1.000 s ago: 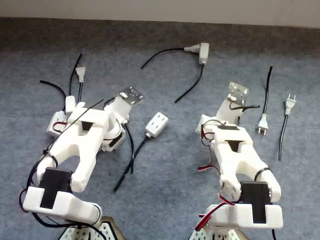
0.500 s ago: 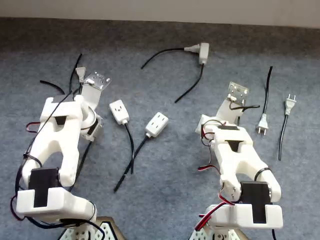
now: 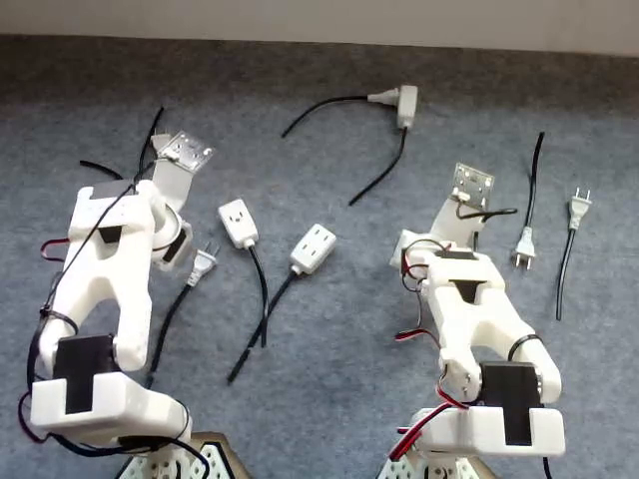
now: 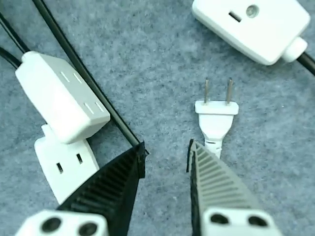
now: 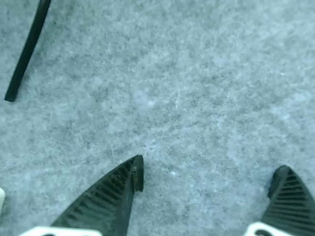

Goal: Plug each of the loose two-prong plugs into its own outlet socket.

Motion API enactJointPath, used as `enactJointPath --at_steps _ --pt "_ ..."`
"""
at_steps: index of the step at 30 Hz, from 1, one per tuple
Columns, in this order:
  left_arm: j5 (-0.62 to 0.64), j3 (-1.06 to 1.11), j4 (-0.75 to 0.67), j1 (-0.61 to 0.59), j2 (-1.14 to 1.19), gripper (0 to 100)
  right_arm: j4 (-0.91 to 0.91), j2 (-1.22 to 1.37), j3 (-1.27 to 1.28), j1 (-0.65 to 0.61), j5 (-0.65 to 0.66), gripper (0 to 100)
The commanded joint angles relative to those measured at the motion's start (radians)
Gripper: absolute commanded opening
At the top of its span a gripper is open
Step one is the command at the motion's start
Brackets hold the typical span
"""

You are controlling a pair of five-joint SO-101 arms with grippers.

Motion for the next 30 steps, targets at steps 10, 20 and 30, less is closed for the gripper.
enactJointPath --at_steps 10,20,30 --pt "0.083 -0.033 0.086 0.231 -0.016 15 -0.019 -0.001 -0.051 -0.013 0.017 38.5" --pt "0.078 -0.028 0.028 0.159 -0.005 15 -0.019 -0.001 -0.051 -0.013 0.017 38.5" --pt "0.078 0.022 -0.061 0.165 0.035 15 -0.019 -0.001 -0.053 -0.013 0.017 38.5"
